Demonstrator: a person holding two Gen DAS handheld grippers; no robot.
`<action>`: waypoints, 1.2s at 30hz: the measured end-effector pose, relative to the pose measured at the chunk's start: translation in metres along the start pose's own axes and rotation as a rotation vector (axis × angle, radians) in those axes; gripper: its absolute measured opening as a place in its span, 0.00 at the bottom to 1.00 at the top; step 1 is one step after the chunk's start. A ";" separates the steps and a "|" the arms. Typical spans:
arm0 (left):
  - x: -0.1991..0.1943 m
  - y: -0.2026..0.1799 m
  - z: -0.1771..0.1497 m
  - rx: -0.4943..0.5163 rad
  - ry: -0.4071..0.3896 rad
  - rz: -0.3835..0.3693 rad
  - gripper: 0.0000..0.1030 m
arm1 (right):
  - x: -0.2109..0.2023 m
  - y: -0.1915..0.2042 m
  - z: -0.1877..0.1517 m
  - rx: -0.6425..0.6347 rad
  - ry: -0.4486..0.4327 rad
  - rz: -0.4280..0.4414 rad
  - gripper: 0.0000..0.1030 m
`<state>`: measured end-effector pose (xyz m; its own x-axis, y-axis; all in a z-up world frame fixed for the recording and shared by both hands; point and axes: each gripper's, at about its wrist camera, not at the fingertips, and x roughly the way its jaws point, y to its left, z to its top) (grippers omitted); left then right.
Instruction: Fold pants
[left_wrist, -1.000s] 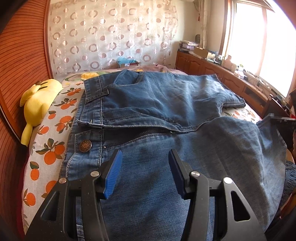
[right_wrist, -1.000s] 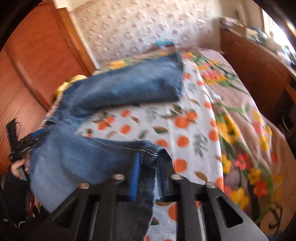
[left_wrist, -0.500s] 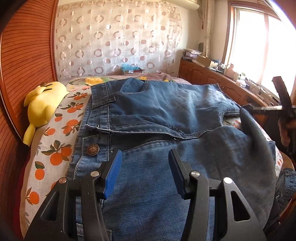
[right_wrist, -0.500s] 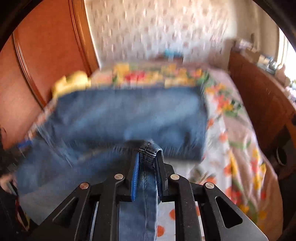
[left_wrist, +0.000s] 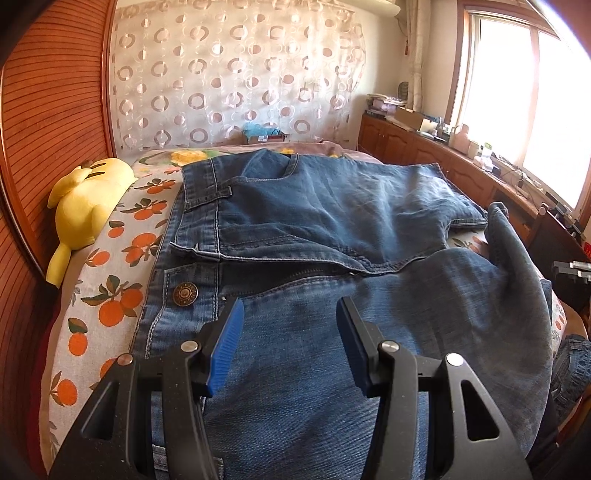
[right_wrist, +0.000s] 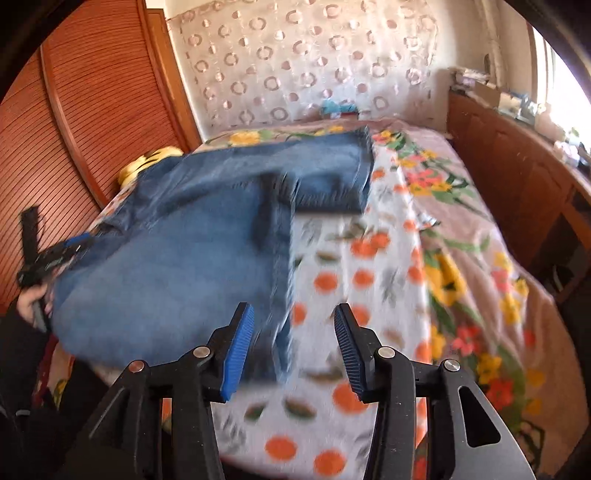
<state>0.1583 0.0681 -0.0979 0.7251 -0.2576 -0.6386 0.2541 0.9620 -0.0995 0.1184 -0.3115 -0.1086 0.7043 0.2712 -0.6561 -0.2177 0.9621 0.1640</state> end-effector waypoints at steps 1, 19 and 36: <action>0.000 0.000 0.000 0.001 0.003 0.004 0.52 | 0.003 0.002 -0.005 -0.004 0.015 0.015 0.46; -0.022 -0.013 0.007 0.017 -0.027 0.045 0.52 | -0.021 -0.010 0.009 0.010 -0.071 0.059 0.06; -0.059 -0.021 -0.006 0.048 -0.025 0.086 0.52 | -0.046 -0.033 -0.052 0.092 0.034 -0.049 0.14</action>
<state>0.1062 0.0637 -0.0624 0.7610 -0.1770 -0.6242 0.2200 0.9755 -0.0084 0.0583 -0.3572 -0.1223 0.6887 0.2242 -0.6895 -0.1197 0.9731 0.1969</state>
